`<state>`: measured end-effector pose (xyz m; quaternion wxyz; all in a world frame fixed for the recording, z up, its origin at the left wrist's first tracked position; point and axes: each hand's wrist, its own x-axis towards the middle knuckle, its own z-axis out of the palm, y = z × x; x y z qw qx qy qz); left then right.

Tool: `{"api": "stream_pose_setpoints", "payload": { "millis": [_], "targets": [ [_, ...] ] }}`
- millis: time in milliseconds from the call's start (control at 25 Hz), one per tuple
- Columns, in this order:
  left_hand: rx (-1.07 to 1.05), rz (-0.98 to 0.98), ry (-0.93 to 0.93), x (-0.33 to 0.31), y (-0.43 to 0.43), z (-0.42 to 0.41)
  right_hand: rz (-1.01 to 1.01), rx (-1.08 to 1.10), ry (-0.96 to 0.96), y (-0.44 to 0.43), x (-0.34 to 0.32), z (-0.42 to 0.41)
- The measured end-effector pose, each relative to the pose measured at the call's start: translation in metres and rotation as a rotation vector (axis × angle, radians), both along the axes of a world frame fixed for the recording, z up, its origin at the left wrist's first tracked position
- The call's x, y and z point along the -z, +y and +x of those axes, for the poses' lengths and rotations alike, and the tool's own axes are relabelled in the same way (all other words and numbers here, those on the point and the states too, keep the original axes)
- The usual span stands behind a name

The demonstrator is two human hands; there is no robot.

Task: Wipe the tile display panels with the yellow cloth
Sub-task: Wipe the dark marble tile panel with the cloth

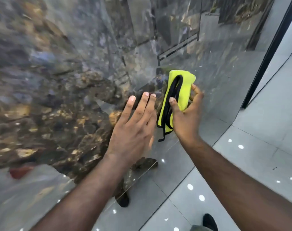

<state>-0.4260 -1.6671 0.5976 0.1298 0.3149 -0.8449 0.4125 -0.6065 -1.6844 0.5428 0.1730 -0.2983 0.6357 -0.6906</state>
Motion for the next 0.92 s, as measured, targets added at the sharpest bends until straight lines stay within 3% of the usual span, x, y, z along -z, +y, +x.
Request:
{"api": "stream_pose_setpoints", "payload": {
  "millis": [80, 160, 320, 400, 480, 640, 760, 920],
  "targets": [
    [0.0, 0.004, 0.009, 0.003, -0.004, -0.011, 0.034, 0.006, -0.091, -0.011, 0.015, -0.019],
    [-0.002, -0.018, -0.017, 0.007, -0.008, -0.021, 0.132, 0.03, -0.393, -0.021, 0.038, -0.035],
    [-0.007, -0.028, -0.025, 0.016, -0.022, -0.042, 0.075, -0.064, -0.174, -0.014, 0.06, -0.044],
    [-0.027, -0.068, -0.039, 0.022, -0.024, -0.048, 0.09, -0.038, -0.3, -0.023, 0.077, -0.06],
    [-0.009, -0.119, -0.11, 0.029, -0.026, -0.049, 0.169, -0.016, -0.554, -0.033, 0.093, -0.074],
    [0.035, -0.141, -0.265, 0.034, -0.03, -0.046, 0.301, -0.041, -0.353, -0.027, 0.133, -0.072],
    [0.045, -0.161, -0.246, 0.035, -0.031, -0.048, 0.486, -0.054, -0.606, -0.026, 0.168, -0.068],
    [0.05, -0.173, -0.236, 0.037, -0.033, -0.05, 0.506, -0.094, -0.552, -0.018, 0.18, -0.065]
  ]
}}
